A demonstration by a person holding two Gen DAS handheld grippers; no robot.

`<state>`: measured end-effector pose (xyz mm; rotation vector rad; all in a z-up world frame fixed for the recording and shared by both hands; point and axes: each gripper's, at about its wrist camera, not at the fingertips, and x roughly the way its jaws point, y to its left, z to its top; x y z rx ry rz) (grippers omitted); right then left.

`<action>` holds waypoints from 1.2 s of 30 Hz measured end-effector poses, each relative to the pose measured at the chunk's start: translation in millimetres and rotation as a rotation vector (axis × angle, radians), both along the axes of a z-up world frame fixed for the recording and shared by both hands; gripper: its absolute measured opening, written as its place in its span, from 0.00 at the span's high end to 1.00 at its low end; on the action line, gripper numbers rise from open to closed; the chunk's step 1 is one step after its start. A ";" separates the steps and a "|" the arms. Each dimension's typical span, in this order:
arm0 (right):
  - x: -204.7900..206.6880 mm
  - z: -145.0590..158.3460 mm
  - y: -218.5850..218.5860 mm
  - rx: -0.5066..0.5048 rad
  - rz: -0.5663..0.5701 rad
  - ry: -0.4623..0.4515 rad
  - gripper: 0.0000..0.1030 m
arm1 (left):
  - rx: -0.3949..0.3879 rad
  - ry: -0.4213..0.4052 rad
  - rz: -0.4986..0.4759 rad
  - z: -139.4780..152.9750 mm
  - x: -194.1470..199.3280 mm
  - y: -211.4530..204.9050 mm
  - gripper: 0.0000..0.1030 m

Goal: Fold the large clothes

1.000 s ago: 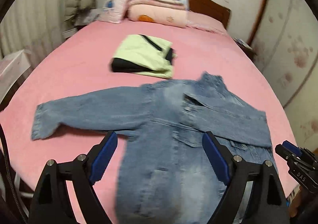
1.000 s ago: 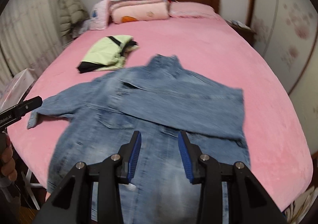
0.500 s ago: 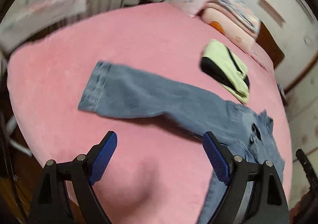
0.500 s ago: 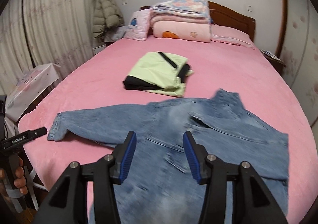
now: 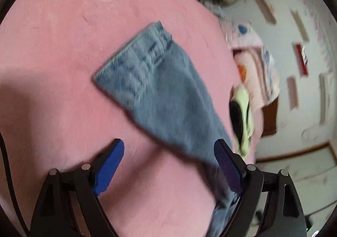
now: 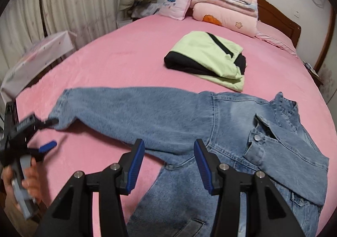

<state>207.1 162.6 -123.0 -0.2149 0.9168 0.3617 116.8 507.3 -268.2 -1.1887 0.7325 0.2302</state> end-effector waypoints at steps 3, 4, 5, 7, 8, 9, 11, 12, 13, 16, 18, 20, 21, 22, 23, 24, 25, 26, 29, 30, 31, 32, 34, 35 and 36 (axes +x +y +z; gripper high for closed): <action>2.1 -7.1 -0.3 -0.010 0.004 0.016 0.52 | -0.008 -0.036 0.058 -4.5 9.0 5.4 0.23; 3.5 -9.4 -2.0 -0.009 0.002 0.025 0.52 | -0.010 -0.036 0.076 -6.1 13.2 7.0 0.30; 4.9 -10.5 -3.2 -0.010 -0.001 0.029 0.52 | -0.013 -0.026 0.090 -7.9 16.4 8.1 0.46; 7.8 -13.6 -8.6 -0.009 -0.014 0.039 0.52 | -0.017 -0.002 0.120 -10.3 22.6 8.6 0.78; 9.3 -14.7 -11.0 -0.006 -0.019 0.043 0.52 | -0.010 0.013 0.122 -9.6 26.5 10.7 0.96; 10.3 -15.7 -14.5 -0.002 -0.026 0.047 0.52 | 0.013 0.028 0.120 -5.2 29.9 8.6 0.96; 11.8 -17.1 -23.9 0.005 -0.042 0.055 0.52 | 0.102 0.043 0.113 14.5 35.9 1.3 0.96; 12.0 -17.6 -30.7 0.012 -0.053 0.058 0.52 | 0.158 0.036 0.098 29.5 37.0 -2.7 0.96; 12.3 -18.1 -35.4 0.017 -0.060 0.061 0.52 | 0.219 0.018 0.084 48.4 40.5 -10.2 0.97; 12.8 -19.5 -58.5 0.039 -0.096 0.076 0.52 | 0.333 -0.071 0.019 106.9 55.5 -34.0 0.97; 12.2 -18.5 -75.0 0.050 -0.124 0.080 0.52 | 0.389 -0.144 -0.043 144.6 67.8 -56.1 0.97; 11.8 -15.4 -96.2 0.070 -0.159 0.082 0.52 | 0.478 -0.209 -0.127 185.0 89.0 -89.1 0.97; 11.2 -13.7 -107.1 0.081 -0.177 0.083 0.52 | 0.515 -0.239 -0.170 201.6 98.0 -107.7 0.97; 10.1 -11.5 -121.1 0.095 -0.202 0.082 0.52 | 0.543 -0.271 -0.221 217.1 108.0 -129.2 0.97; 9.0 -10.2 -130.3 0.103 -0.217 0.082 0.52 | 0.560 -0.284 -0.259 227.6 115.2 -145.9 0.97; 7.7 -9.0 -140.8 0.110 -0.235 0.082 0.52 | 0.572 -0.289 -0.295 235.4 124.1 -162.6 0.97; 6.2 -7.5 -154.4 0.119 -0.255 0.081 0.52 | 0.574 -0.293 -0.333 240.5 132.3 -179.3 0.97; 4.7 -6.4 -162.8 0.123 -0.267 0.079 0.52 | 0.573 -0.292 -0.357 243.1 138.2 -190.8 0.97; 0.4 -6.0 -188.4 0.130 -0.299 0.080 0.52 | 0.564 -0.262 -0.396 238.3 146.7 -215.5 0.96; -0.4 -6.8 -194.6 0.138 -0.306 0.083 0.52 | 0.550 -0.246 -0.404 233.6 147.2 -218.6 0.95; -1.6 -8.1 -201.0 0.148 -0.311 0.086 0.52 | 0.531 -0.225 -0.412 225.9 147.0 -222.2 0.94; -2.1 -9.4 -204.4 0.155 -0.313 0.090 0.52 | 0.515 -0.205 -0.416 218.7 146.5 -223.6 0.92; -1.3 -11.4 -206.0 0.164 -0.310 0.098 0.52 | 0.487 -0.157 -0.421 202.6 140.5 -223.3 0.90; -0.6 -11.8 -205.9 0.168 -0.307 0.100 0.52 | 0.481 -0.138 -0.418 195.0 135.4 -222.2 0.87; 0.9 -12.6 -203.9 0.176 -0.300 0.103 0.52 | 0.479 -0.116 -0.412 187.9 129.4 -218.5 0.81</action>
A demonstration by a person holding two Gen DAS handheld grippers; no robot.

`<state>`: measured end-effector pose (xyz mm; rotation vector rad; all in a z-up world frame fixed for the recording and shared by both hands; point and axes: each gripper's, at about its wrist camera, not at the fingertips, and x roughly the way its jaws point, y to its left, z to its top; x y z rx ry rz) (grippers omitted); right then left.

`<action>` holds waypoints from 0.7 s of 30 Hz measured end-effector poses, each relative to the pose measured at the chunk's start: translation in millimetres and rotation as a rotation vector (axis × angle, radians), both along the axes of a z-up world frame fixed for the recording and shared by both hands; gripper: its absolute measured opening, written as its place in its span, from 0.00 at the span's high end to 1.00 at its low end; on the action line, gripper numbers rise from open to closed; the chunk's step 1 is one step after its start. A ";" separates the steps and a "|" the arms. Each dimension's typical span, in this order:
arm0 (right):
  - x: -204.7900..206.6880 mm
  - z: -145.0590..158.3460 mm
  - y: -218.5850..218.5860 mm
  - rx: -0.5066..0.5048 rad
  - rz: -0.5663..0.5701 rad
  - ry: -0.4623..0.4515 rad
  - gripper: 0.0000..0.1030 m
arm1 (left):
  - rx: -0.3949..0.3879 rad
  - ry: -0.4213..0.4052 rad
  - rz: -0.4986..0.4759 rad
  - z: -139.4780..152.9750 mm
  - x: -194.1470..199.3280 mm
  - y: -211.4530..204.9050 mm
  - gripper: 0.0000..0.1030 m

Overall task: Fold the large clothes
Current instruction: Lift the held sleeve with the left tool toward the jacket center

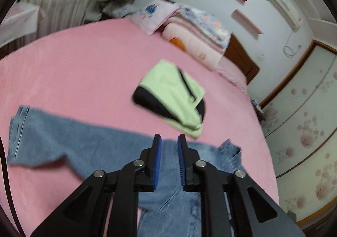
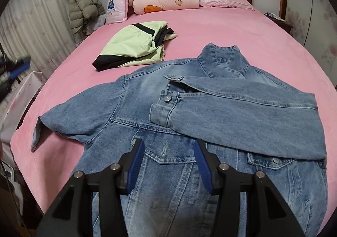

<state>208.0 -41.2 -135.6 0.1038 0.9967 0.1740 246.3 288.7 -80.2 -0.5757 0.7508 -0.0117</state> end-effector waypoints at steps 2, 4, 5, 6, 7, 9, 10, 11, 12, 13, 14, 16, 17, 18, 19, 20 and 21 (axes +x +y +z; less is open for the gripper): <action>1.2 -0.1 5.6 0.016 0.017 0.000 0.52 | 0.003 0.036 0.031 -15.6 -17.4 7.7 0.71; 3.5 1.6 17.3 0.021 0.042 -0.008 0.52 | -0.016 0.072 0.070 -30.4 -28.3 22.4 0.57; 4.6 2.9 22.9 0.019 0.054 -0.015 0.52 | -0.033 0.085 0.090 -37.1 -35.1 31.3 0.49; 5.1 4.0 28.4 0.018 0.065 -0.021 0.52 | -0.053 0.093 0.115 -43.6 -42.1 40.8 0.47; 6.6 5.8 37.3 0.019 0.082 -0.029 0.52 | -0.075 0.103 0.142 -51.4 -48.7 51.3 0.47; 8.4 7.4 49.2 0.023 0.104 -0.033 0.52 | -0.121 0.117 0.178 -65.2 -58.2 70.1 0.46; 9.4 7.6 58.2 0.026 0.120 -0.033 0.52 | -0.149 0.126 0.204 -74.2 -64.5 81.5 0.46; 9.8 7.2 63.9 0.026 0.131 -0.032 0.52 | -0.172 0.133 0.227 -82.7 -71.4 91.5 0.46; 9.8 6.4 69.8 0.024 0.142 -0.031 0.52 | -0.196 0.140 0.250 -91.8 -77.3 101.2 0.46; 9.8 4.7 77.9 0.020 0.157 -0.027 0.52 | -0.224 0.147 0.276 -101.8 -83.4 111.5 0.46; 9.7 3.4 82.8 0.017 0.166 -0.023 0.52 | -0.248 0.151 0.299 -110.6 -88.7 119.5 0.46; 8.1 -1.3 94.6 0.009 0.188 -0.013 0.52 | -0.293 0.159 0.346 -129.1 -100.2 135.9 0.46; 7.7 -2.8 98.2 0.006 0.195 -0.008 0.52 | -0.316 0.169 0.373 -139.6 -104.3 144.1 0.46; 7.6 -4.9 102.1 0.002 0.201 -0.003 0.52 | -0.334 0.172 0.388 -147.0 -107.9 149.0 0.46; 7.2 -7.5 106.8 -0.004 0.209 0.003 0.52 | -0.366 0.170 0.414 -156.4 -112.2 156.4 0.46; 6.9 -9.2 109.6 -0.008 0.214 0.007 0.52 | -0.390 0.165 0.435 -163.8 -116.6 162.4 0.46; 6.6 -11.1 112.6 -0.013 0.218 0.010 0.52 | -0.412 0.161 0.457 -170.5 -119.0 167.6 0.46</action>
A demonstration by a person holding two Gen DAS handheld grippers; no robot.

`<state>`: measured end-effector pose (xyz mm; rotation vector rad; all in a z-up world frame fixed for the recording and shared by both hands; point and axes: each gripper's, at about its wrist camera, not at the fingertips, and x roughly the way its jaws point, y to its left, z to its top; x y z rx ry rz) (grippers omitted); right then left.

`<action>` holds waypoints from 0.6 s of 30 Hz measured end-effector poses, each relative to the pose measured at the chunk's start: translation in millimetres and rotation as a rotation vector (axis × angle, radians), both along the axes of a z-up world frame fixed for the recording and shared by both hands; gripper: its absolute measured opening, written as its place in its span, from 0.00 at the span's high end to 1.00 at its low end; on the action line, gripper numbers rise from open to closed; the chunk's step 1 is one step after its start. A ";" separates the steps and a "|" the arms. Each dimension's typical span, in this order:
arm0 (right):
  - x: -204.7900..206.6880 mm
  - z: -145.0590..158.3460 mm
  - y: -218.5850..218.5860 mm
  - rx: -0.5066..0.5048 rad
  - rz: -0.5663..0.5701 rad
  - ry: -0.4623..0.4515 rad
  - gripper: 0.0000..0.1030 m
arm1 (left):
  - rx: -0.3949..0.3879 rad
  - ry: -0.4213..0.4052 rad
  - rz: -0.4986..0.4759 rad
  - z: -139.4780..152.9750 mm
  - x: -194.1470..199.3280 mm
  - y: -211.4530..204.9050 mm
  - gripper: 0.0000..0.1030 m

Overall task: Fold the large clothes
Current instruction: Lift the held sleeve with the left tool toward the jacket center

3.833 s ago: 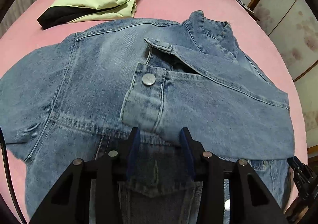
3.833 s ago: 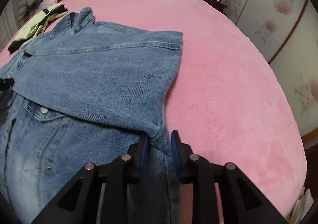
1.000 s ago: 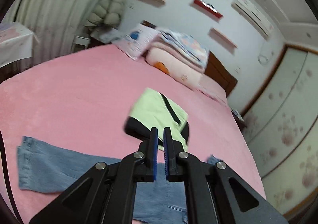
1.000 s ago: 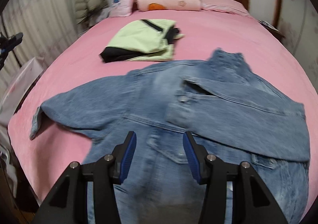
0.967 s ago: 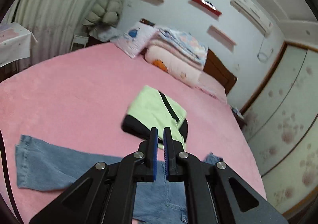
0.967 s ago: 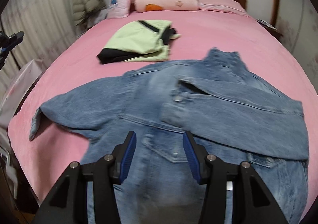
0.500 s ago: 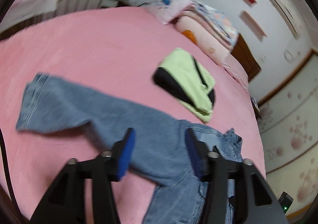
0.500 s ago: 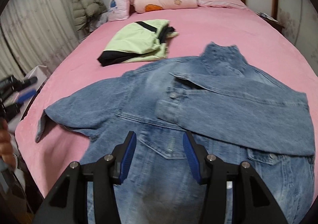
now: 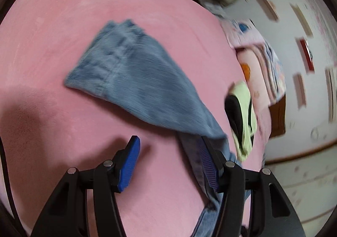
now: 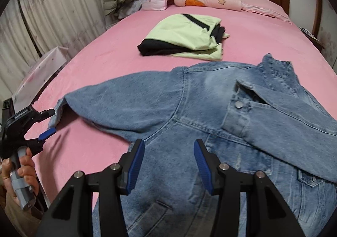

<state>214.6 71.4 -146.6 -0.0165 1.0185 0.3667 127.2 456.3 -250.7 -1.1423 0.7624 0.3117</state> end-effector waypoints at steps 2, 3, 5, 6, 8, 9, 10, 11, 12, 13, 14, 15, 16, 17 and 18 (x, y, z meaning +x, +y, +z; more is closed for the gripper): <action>-0.4 -2.1 3.5 -0.009 0.005 0.003 0.52 | -0.033 -0.019 0.049 -11.2 -4.6 9.3 0.46; -0.7 -3.0 4.7 -0.014 0.007 0.004 0.52 | -0.048 -0.028 0.069 -15.8 -6.0 13.1 0.46; -0.3 -4.9 7.2 -0.025 0.011 0.002 0.52 | -0.070 -0.050 0.112 -24.3 -8.0 20.6 0.46; -0.4 -5.5 8.2 -0.030 0.012 0.003 0.52 | -0.080 -0.051 0.129 -28.6 -8.1 23.7 0.46; 0.4 -7.6 9.1 -0.035 0.013 0.004 0.52 | -0.124 -0.074 0.167 -37.3 -8.7 30.3 0.46; 1.0 -8.9 9.4 -0.039 0.012 0.006 0.52 | -0.133 -0.073 0.175 -39.4 -7.5 32.7 0.46; 1.6 -10.0 9.5 -0.039 0.012 0.009 0.52 | -0.140 -0.072 0.190 -42.7 -6.8 35.9 0.46; 2.0 -11.2 9.7 -0.039 0.012 0.012 0.52 | -0.145 -0.073 0.206 -45.1 -6.2 38.7 0.47; 2.5 -12.4 9.9 -0.040 0.012 0.016 0.52 | -0.148 -0.070 0.222 -46.4 -6.1 41.0 0.50; 2.9 -14.2 10.4 -0.042 0.012 0.020 0.52 | -0.154 -0.063 0.240 -48.0 -4.8 44.1 0.52; 2.9 -15.3 10.6 -0.043 0.012 0.023 0.52 | -0.162 -0.054 0.257 -49.8 -4.0 47.5 0.61; 2.6 -16.4 10.5 -0.045 0.012 0.024 0.52 | -0.172 -0.048 0.271 -50.8 -2.8 49.2 0.76; 2.6 -16.9 10.5 -0.046 0.012 0.025 0.52 | -0.173 -0.037 0.281 -51.7 -2.1 51.4 0.86; 2.4 -17.3 10.0 -0.046 0.012 0.026 0.52 | -0.164 -0.024 0.282 -51.5 -1.0 53.8 0.94; 2.4 -17.3 9.5 -0.045 0.011 0.026 0.52 | -0.142 -0.009 0.281 -45.8 1.3 52.5 0.95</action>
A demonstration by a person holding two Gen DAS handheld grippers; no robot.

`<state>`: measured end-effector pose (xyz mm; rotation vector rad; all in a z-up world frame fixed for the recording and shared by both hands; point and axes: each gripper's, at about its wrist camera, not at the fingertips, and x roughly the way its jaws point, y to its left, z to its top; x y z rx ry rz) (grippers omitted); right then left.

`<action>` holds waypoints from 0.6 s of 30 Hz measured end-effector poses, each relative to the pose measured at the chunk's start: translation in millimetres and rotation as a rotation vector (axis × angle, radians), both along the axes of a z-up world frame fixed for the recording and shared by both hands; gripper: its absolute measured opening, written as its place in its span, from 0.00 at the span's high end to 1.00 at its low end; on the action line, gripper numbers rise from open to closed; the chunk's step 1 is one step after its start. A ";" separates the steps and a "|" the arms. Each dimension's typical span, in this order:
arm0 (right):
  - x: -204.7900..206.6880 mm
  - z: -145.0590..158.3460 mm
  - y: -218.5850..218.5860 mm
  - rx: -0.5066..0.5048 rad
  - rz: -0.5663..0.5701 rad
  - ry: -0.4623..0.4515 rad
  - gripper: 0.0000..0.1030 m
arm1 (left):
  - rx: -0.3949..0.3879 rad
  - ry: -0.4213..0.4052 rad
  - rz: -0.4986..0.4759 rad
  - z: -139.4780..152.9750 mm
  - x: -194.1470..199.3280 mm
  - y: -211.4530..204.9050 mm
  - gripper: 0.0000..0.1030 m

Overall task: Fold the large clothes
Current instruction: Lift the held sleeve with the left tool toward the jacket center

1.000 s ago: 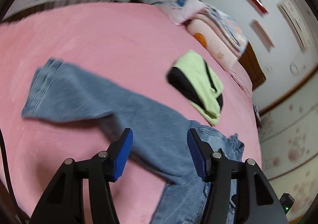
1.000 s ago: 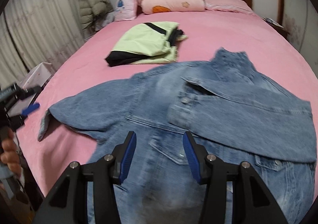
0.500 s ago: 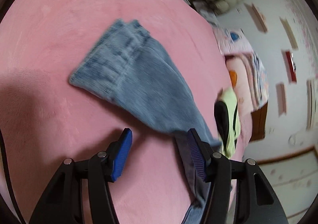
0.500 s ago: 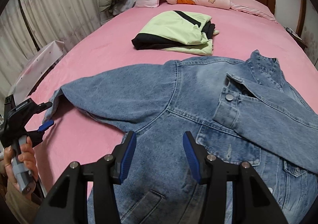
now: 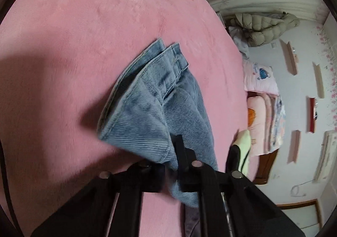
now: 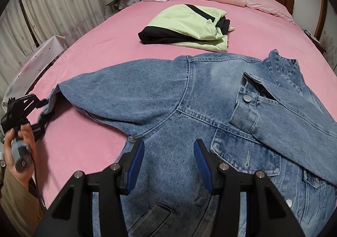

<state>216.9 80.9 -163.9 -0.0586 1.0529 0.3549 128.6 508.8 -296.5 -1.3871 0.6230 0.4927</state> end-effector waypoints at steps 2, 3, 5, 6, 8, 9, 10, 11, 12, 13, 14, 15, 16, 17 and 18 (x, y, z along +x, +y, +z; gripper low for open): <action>0.7 0.4 -3.5 0.002 -0.007 -0.002 0.52 | 0.088 0.021 -0.026 21.8 5.8 -5.8 0.96; 1.3 0.9 -6.0 0.005 -0.013 -0.003 0.52 | 0.162 0.021 -0.058 40.4 11.6 -11.3 0.96; 2.5 2.9 -13.0 0.012 -0.029 -0.006 0.52 | 0.253 -0.017 -0.120 74.1 22.2 -22.4 0.96; 3.0 4.2 -16.9 0.015 -0.037 -0.008 0.52 | 0.297 -0.043 -0.160 91.5 28.0 -30.3 0.96; 4.2 8.2 -28.6 0.021 -0.062 -0.019 0.52 | 0.397 -0.091 -0.248 131.9 45.9 -53.5 0.96; 4.8 10.6 -35.0 0.024 -0.077 -0.025 0.52 | 0.443 -0.119 -0.294 150.6 53.7 -68.1 0.96; 5.8 13.4 -44.8 0.032 -0.099 -0.032 0.52 | 0.505 -0.152 -0.366 173.6 65.9 -90.6 0.96; 6.5 15.3 -52.4 0.037 -0.117 -0.035 0.52 | 0.548 -0.174 -0.418 189.4 75.8 -108.7 0.96; 7.5 17.0 -60.5 0.042 -0.135 -0.038 0.52 | 0.579 -0.192 -0.468 202.1 86.3 -124.3 0.96; 8.3 19.4 -73.8 0.050 -0.165 -0.041 0.52 | 0.624 -0.213 -0.553 216.4 99.1 -151.8 0.96; 8.5 21.0 -83.1 0.056 -0.186 -0.043 0.52 | 0.668 -0.223 -0.630 226.2 110.2 -179.1 0.96; 8.6 22.3 -93.0 0.060 -0.208 -0.046 0.52 | 0.707 -0.226 -0.698 233.2 120.2 -202.8 0.96; 7.9 23.7 -107.5 0.066 -0.239 -0.048 0.52 | 0.758 -0.228 -0.781 236.9 129.5 -235.3 0.96; 7.1 24.7 -117.7 0.070 -0.259 -0.049 0.52 | 0.798 -0.228 -0.855 236.6 136.2 -263.5 0.96; 6.3 25.4 -129.0 0.072 -0.283 -0.050 0.52 | 0.835 -0.223 -0.931 233.4 141.5 -292.6 0.96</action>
